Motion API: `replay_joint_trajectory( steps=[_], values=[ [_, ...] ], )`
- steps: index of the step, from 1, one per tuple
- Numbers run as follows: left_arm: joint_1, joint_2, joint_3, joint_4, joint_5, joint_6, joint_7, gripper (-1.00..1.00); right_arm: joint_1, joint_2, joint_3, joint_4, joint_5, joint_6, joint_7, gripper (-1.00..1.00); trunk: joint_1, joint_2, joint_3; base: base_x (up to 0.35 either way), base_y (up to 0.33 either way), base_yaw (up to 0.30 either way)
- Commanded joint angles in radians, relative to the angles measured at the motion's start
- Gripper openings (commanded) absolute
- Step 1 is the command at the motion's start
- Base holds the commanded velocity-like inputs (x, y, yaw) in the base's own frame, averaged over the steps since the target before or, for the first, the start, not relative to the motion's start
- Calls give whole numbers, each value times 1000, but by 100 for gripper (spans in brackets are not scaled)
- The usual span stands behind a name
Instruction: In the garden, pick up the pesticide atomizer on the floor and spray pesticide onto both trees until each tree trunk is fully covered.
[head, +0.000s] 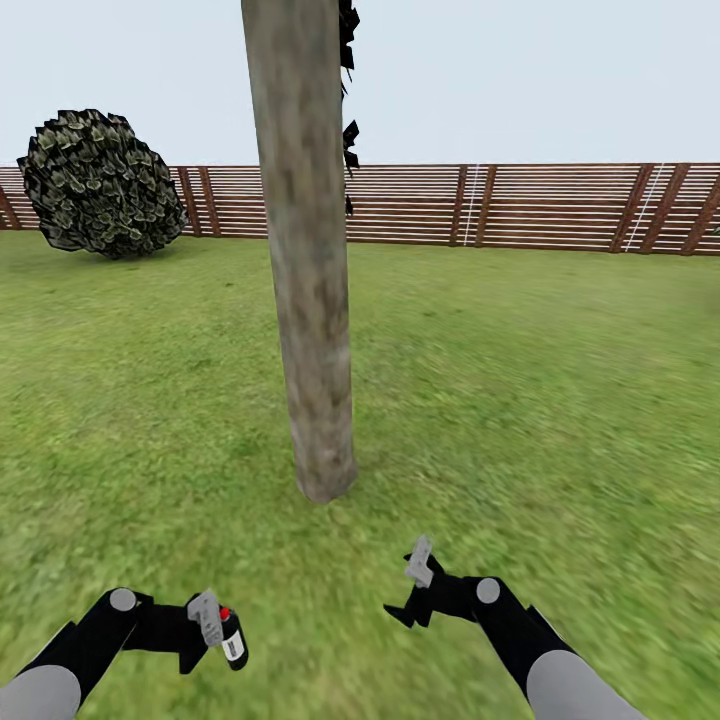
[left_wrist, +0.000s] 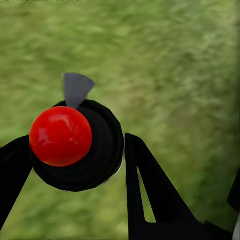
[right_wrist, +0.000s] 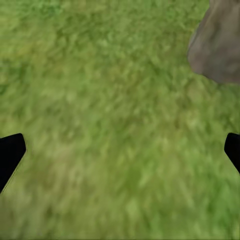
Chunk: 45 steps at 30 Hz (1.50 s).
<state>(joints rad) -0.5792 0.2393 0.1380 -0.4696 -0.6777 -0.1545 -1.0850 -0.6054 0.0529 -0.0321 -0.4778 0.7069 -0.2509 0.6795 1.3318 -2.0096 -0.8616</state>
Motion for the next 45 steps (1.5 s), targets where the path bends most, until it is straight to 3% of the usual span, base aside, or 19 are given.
replay_joint_trajectory(
  steps=[1,3,8,9,14,16,19,27,31,38,45],
  values=[
    [-1,-4,8,-1,-11,-10,-4,-100,0,11,-3,-1,10,-5,10,100,0,0,-1,0,0,0],
    [-1,-10,7,-1,-12,-10,-4,-100,0,17,-3,-1,11,-6,18,100,0,0,-1,0,0,0],
    [-3,-35,-6,-2,-53,-7,-4,-100,0,33,6,0,12,-6,28,100,0,0,-1,0,0,0],
    [-3,-37,-7,-2,-56,-7,-4,-100,0,34,11,0,12,-6,29,-100,0,0,-1,0,0,0],
    [-4,-54,-11,-3,-64,-8,-3,-100,0,39,77,-1,11,-5,29,-100,0,0,-1,0,0,0],
    [-4,-76,-13,-3,-70,-8,-3,-100,0,57,106,-2,10,-5,29,-100,0,0,-1,0,0,0],
    [-4,-106,-14,-2,-85,-8,-3,-100,0,85,116,-2,10,-5,29,-100,0,0,-1,0,0,0],
    [-4,-144,-14,-4,-142,-8,-1,-100,0,122,119,-2,11,-5,52,-100,0,0,-1,0,0,0],
    [-4,-163,-14,-7,-168,-7,2,-100,0,122,119,-5,11,-5,78,-100,0,0,-1,0,0,0],
    [-4,-187,-15,-17,-180,-7,3,-100,0,122,120,-7,11,-6,84,-100,0,0,-1,0,0,0],
    [-28,-198,-14,-18,-209,-5,4,-100,0,122,120,-7,11,-7,98,-100,0,0,-1,0,0,0]
  ],
)
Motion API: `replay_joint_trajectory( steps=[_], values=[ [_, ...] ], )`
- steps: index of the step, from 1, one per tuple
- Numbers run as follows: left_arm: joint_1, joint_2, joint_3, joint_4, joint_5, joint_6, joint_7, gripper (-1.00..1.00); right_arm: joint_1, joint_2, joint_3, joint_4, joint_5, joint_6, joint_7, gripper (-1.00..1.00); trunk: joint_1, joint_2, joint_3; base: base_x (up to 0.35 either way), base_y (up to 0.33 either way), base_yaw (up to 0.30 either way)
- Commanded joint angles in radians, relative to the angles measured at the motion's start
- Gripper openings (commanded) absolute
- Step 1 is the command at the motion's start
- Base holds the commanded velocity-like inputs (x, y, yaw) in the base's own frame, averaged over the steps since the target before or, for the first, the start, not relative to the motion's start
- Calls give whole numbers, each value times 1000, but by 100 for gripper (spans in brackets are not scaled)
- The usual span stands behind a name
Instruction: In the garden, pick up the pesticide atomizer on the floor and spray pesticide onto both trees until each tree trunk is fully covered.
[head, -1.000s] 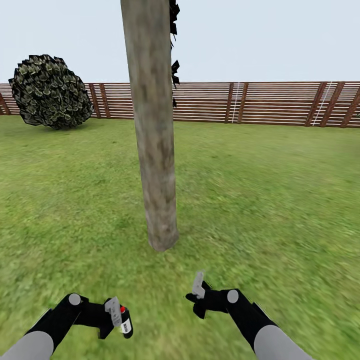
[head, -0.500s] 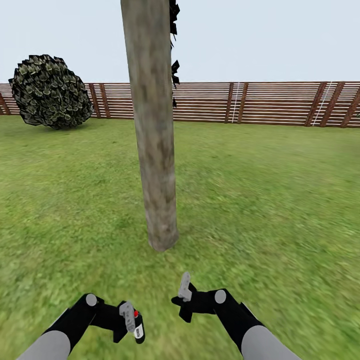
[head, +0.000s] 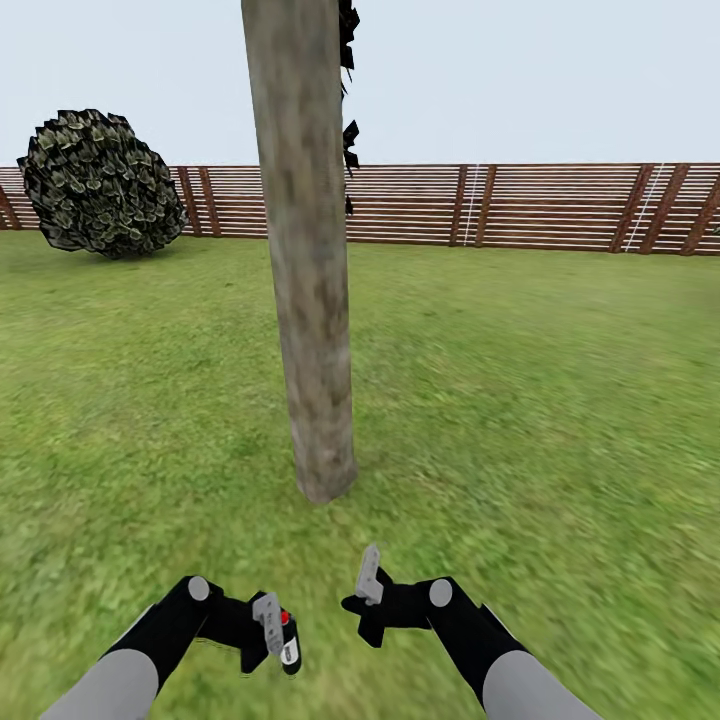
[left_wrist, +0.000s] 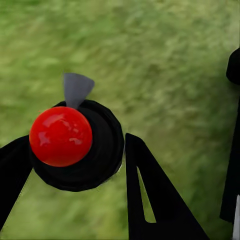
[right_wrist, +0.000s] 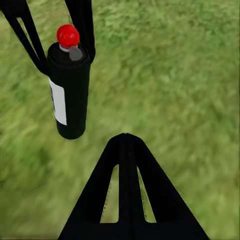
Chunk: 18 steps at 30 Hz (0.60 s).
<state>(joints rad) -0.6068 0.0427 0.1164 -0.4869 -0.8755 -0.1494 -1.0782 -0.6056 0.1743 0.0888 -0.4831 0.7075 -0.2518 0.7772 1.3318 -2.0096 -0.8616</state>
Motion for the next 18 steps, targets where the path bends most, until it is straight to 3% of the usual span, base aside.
replay_joint_trajectory(
  steps=[1,9,18],
  values=[
    [-4,-3,8,0,-12,-10,-3,-100,0,0,-1,-1,10,-6,10,-100,0,0,-1,0,0,0],
    [-11,-21,8,0,-15,-11,-3,-100,0,0,15,-2,10,-7,41,-100,0,0,-1,0,0,0],
    [-11,-52,8,-1,-50,-10,-2,-100,0,0,46,-5,9,-7,40,-100,0,0,-1,0,0,0]
  ],
)
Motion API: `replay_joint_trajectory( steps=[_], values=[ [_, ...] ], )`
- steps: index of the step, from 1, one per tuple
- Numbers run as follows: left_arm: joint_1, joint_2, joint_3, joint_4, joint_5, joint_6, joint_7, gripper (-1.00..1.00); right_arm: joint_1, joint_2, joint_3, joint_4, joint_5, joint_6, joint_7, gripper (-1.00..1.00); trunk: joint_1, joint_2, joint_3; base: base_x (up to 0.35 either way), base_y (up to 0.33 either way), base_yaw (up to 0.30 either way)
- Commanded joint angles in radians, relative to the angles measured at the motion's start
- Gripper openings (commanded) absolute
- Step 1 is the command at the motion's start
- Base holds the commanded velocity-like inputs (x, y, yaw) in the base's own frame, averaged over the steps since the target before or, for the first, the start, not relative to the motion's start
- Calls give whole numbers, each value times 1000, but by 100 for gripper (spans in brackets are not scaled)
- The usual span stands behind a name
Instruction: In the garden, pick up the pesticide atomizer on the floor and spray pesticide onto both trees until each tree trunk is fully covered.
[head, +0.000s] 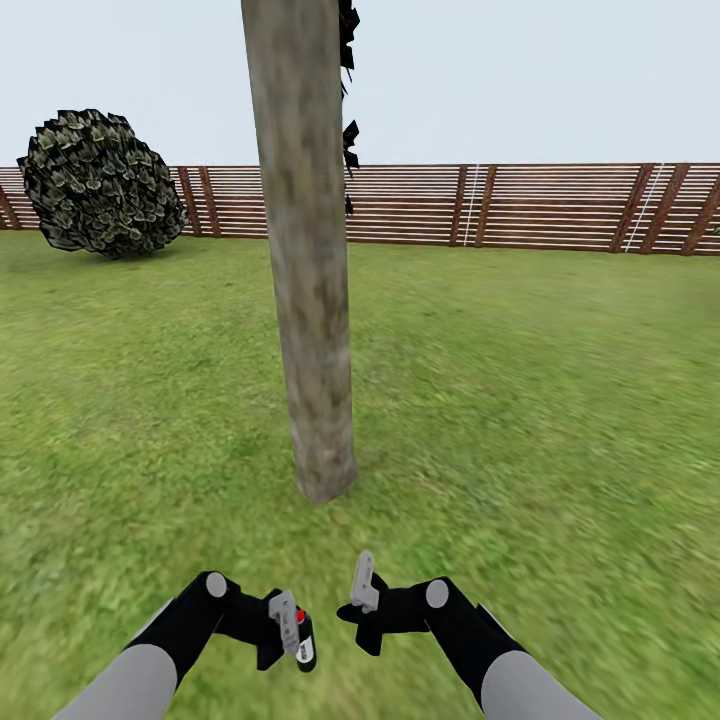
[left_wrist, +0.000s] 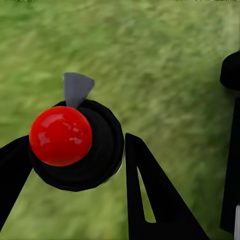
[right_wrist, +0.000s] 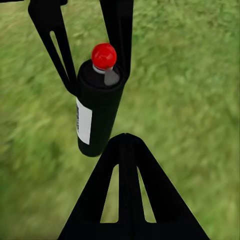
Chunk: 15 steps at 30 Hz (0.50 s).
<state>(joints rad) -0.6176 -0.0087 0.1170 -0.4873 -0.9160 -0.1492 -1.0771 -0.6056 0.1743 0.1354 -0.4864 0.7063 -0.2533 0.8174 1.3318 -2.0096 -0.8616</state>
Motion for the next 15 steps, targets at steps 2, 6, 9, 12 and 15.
replay_joint_trajectory(
  steps=[2,6,9,12,15],
  values=[
    [-1,-3,7,-1,-10,-10,-3,-100,0,0,-1,-1,10,-6,0,-100,0,0,-1,0,0,0],
    [-1,-9,7,0,-10,-11,-3,-100,0,0,0,-1,10,-5,0,-100,0,0,-1,0,0,0],
    [-1,-11,8,1,-9,-12,-3,-100,0,0,0,-1,10,-5,0,-100,0,0,-1,0,0,0],
    [-1,-19,9,1,-9,-12,-3,-100,0,0,0,-1,10,-6,0,-100,0,0,-1,0,0,0],
    [-1,-29,9,1,-9,-12,-3,-100,0,0,0,-1,10,-6,0,-100,0,0,-1,0,0,0]
  ],
)
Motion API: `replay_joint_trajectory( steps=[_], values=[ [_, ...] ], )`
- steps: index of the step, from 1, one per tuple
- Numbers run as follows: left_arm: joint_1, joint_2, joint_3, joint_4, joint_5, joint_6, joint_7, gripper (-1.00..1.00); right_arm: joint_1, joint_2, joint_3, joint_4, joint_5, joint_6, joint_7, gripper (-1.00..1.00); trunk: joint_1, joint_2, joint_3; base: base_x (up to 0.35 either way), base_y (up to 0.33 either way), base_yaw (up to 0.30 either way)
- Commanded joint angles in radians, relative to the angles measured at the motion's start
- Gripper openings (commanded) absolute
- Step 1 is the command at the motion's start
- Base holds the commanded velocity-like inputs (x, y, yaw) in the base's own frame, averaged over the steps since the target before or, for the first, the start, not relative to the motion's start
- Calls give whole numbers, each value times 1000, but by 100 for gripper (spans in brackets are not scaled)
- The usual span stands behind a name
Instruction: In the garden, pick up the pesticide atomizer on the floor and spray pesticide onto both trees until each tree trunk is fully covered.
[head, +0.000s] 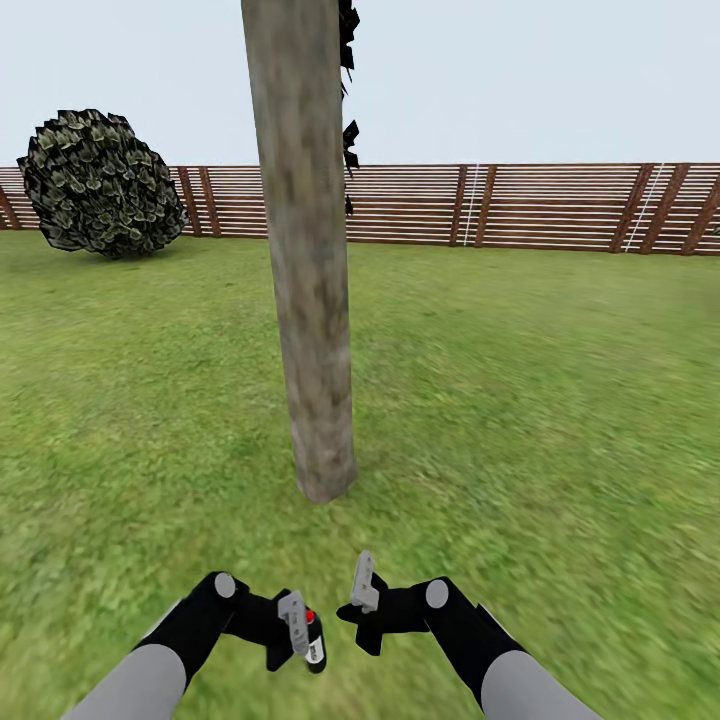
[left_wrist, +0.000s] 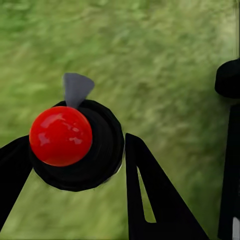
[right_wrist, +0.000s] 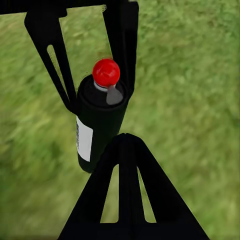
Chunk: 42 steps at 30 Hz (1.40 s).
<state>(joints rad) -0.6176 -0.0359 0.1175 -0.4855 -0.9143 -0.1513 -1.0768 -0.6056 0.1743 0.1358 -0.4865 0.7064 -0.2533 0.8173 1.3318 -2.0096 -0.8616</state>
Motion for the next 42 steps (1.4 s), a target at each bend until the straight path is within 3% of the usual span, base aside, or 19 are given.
replay_joint_trajectory(
  steps=[1,24,42],
  values=[
    [-1,-4,8,-1,-11,-10,-3,-100,0,0,-1,-1,10,-6,0,-100,0,0,-1,0,0,0],
    [0,-39,11,1,2,-13,-2,-100,0,0,0,-35,8,-4,1,-100,0,0,-1,0,0,0],
    [-1,-42,18,0,31,-19,-2,-100,0,0,1,-35,8,-4,1,-100,0,0,-1,0,0,0]
  ],
)
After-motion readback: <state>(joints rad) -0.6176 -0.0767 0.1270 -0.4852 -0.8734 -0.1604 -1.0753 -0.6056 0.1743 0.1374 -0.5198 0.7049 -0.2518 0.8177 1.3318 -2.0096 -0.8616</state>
